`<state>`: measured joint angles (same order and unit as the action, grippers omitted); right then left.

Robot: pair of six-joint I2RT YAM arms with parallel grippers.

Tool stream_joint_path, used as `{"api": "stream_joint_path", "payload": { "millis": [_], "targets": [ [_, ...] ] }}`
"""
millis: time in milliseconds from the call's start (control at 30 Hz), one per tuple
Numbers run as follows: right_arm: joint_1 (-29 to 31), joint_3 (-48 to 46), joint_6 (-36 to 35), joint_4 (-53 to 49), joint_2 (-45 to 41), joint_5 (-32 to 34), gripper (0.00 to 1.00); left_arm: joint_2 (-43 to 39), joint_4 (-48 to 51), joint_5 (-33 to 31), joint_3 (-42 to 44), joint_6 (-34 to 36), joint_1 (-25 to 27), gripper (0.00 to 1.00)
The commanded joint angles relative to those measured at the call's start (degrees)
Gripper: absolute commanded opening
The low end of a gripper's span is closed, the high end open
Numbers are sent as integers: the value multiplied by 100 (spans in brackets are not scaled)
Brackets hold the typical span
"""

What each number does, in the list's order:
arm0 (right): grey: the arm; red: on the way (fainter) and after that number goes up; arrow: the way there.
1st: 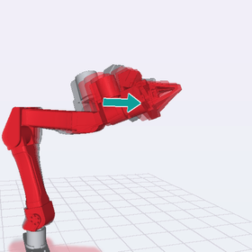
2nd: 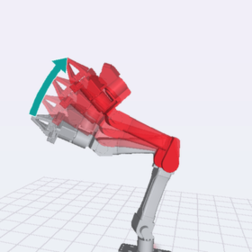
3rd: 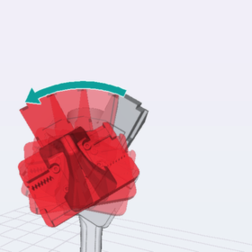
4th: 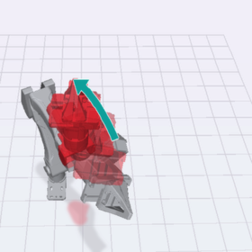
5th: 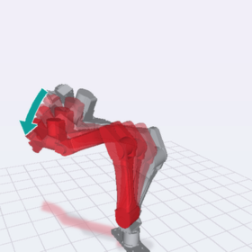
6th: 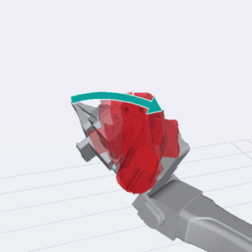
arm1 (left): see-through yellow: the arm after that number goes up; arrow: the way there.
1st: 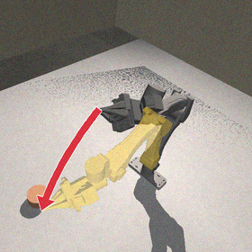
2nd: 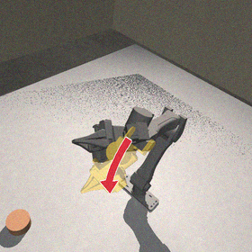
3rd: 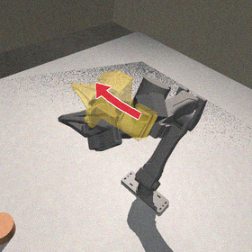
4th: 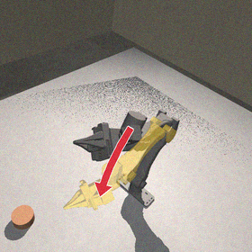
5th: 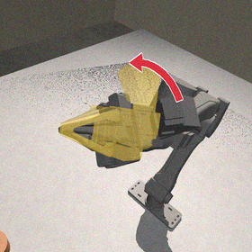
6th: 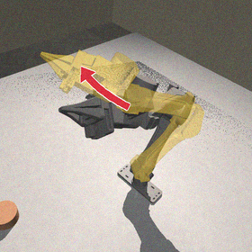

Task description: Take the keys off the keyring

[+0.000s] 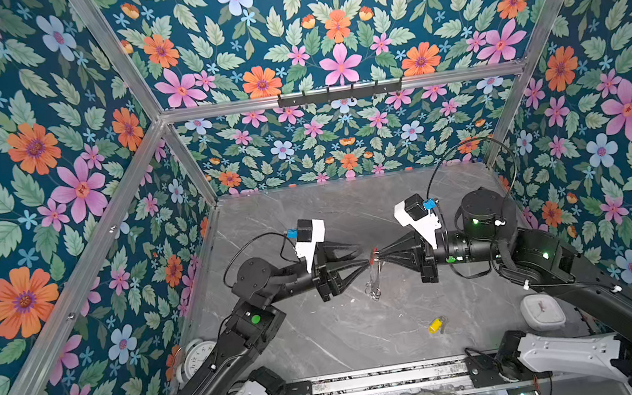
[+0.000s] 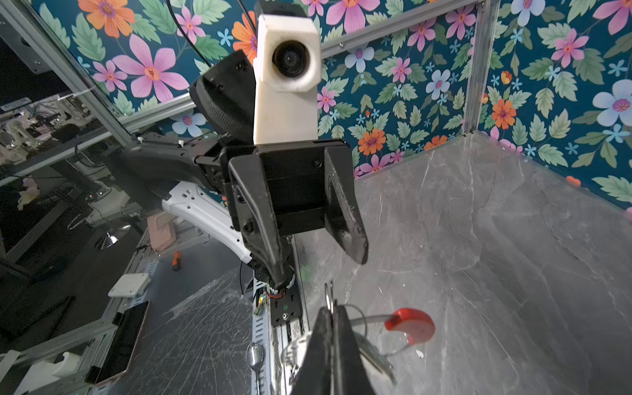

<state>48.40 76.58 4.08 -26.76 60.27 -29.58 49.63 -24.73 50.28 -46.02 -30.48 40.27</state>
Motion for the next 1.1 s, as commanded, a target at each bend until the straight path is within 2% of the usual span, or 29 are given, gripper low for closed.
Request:
{"api": "stream_joint_path", "payload": {
  "millis": [0, 233, 600, 700, 900, 967, 1033, 1067],
  "targets": [
    [2, 126, -295, -456, 60, 65, 0, 147, 452, 703, -190, 104, -4, 41],
    [2, 134, -268, -370, 134, 240, 0, 330, 456, 998, -294, -8, -14, 38],
    [3, 271, -233, -514, 292, 434, 0, 468, 329, 1098, -359, -37, -2, 17],
    [8, 275, -214, -493, 314, 496, 0, 468, 324, 1063, -355, 0, -2, 10],
    [37, 272, -149, -357, 377, 506, 0, 460, 298, 889, -347, 96, -2, 8],
    [35, 271, -144, -307, 395, 531, 0, 445, 177, 825, -296, 92, -6, 0],
    [37, 252, -143, -237, 383, 555, 0, 392, 179, 682, -255, 149, -5, 0],
    [39, 185, -143, -127, 320, 586, 12, 344, 206, 624, -220, 236, -2, 0]
  ]
}}
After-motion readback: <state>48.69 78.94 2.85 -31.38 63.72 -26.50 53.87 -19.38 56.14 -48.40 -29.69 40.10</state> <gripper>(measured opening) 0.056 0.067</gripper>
